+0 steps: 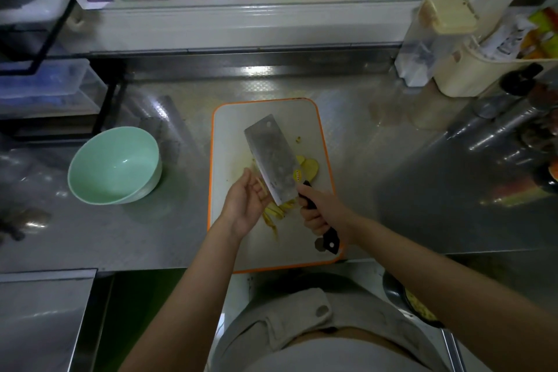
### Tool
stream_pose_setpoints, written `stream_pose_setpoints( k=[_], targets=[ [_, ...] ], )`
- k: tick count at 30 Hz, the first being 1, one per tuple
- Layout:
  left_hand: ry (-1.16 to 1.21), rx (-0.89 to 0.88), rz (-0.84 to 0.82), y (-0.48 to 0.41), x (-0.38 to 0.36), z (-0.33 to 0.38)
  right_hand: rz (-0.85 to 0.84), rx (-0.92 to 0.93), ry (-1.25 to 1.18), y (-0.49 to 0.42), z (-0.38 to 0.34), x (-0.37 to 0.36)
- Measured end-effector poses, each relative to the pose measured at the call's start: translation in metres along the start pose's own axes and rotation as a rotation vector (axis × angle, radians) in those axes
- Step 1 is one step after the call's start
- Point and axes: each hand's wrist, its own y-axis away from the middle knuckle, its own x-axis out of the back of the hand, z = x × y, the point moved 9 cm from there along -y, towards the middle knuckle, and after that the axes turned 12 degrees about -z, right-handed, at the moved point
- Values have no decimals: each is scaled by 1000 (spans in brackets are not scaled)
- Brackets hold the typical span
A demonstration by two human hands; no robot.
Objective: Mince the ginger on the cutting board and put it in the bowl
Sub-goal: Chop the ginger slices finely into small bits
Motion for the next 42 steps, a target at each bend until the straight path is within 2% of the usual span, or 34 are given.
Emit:
stream_pose_setpoints(
  k=[3, 6, 13, 16, 19, 21, 23, 25, 27, 29, 31, 35, 38, 42],
  targets=[
    [101, 1, -100, -5, -19, 3, -38, -21, -39, -3, 4, -3],
    [166, 0, -126, -9, -25, 3, -50, -31, -76, -5, 6, -4],
    [-1, 42, -116, -13, -17, 0, -9, -48, 11, -7, 3, 5],
    [-245, 13, -31, -10, -3, 6, 36, -49, 2, -9, 0, 12],
    [-500, -92, 92, -3, 12, 22, 96, -31, 4, -8, -4, 24],
    [-860, -181, 137, 0, 14, 36, 139, -25, -4, -5, -4, 33],
    [-1353, -255, 140, 0, 7, 43, 167, -24, -16, -2, -1, 38],
    [-1711, -321, 3, -1, -5, 35, 186, -20, -13, 0, 0, 41],
    [-1946, -313, -159, -1, -14, 19, 200, -13, 4, 1, 1, 42],
    [-2153, -282, -224, -2, -15, 8, 210, -7, 24, 2, 2, 43],
    [-2266, -228, -260, -2, -12, 3, 216, 3, 39, 2, 3, 43],
    [-2348, -278, -298, -1, -13, 3, 222, 15, 58, 3, 2, 43],
    [-2421, -215, -294, -9, -11, 0, 226, 9, 63, 4, 3, 43],
    [-2489, -270, -268, -11, -11, 4, 241, 10, 64, 4, 5, 44]
  ],
)
